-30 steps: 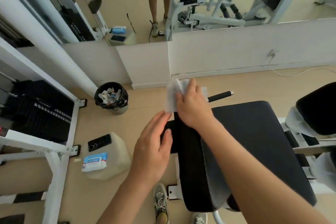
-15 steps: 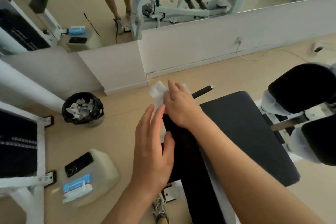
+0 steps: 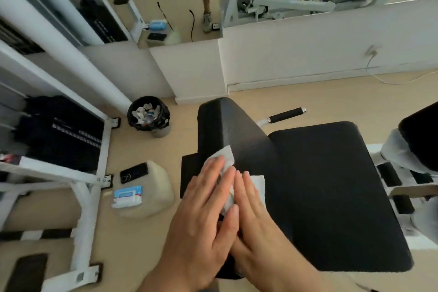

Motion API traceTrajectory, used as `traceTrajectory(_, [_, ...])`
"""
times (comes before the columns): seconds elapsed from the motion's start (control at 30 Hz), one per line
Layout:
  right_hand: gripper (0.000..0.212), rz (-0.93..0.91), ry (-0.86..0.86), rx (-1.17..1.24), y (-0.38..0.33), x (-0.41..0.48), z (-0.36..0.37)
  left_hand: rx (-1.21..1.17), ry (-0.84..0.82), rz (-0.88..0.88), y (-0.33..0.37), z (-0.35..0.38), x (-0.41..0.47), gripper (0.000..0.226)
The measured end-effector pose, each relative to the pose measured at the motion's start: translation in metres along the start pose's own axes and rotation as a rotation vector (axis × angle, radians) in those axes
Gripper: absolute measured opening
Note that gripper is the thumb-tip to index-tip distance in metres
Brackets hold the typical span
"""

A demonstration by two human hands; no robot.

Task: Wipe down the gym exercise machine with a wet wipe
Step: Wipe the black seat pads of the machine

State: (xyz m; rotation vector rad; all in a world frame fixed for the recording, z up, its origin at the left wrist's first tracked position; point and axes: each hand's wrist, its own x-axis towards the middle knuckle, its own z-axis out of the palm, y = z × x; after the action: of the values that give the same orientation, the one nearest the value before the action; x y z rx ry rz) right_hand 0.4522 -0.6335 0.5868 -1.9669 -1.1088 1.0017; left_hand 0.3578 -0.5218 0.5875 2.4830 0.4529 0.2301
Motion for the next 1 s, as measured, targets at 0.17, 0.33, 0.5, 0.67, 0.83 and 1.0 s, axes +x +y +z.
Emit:
traceTrajectory(0.17, [0.058,-0.035,0.027,-0.195,0.017,-0.025,-0.032,0.063,0.118,-0.114,0.014,0.011,-0.026,0.056])
traceTrajectory(0.33, [0.054,-0.524,0.147,-0.209,0.025,-0.004,0.007,-0.153,0.182,-0.223,0.025,0.017,-0.063,0.064])
traceTrajectory(0.5, [0.055,-0.239,0.386,0.299,0.054,-0.002,0.062,-0.026,0.189,-0.199,0.024,0.02,-0.083,0.053])
traceTrajectory(0.67, [0.042,0.092,0.426,0.399,0.049,-0.001,0.061,-0.009,0.235,-0.203,0.023,0.02,-0.082,0.048])
traceTrajectory(0.83, [0.045,-0.246,0.388,0.03,0.001,-0.038,0.086,-0.216,0.368,-0.182,0.023,0.008,-0.086,0.044])
traceTrajectory(1.0, [0.049,-0.101,0.435,0.401,0.038,-0.031,0.078,-0.175,0.253,-0.159,0.017,0.006,-0.084,0.048])
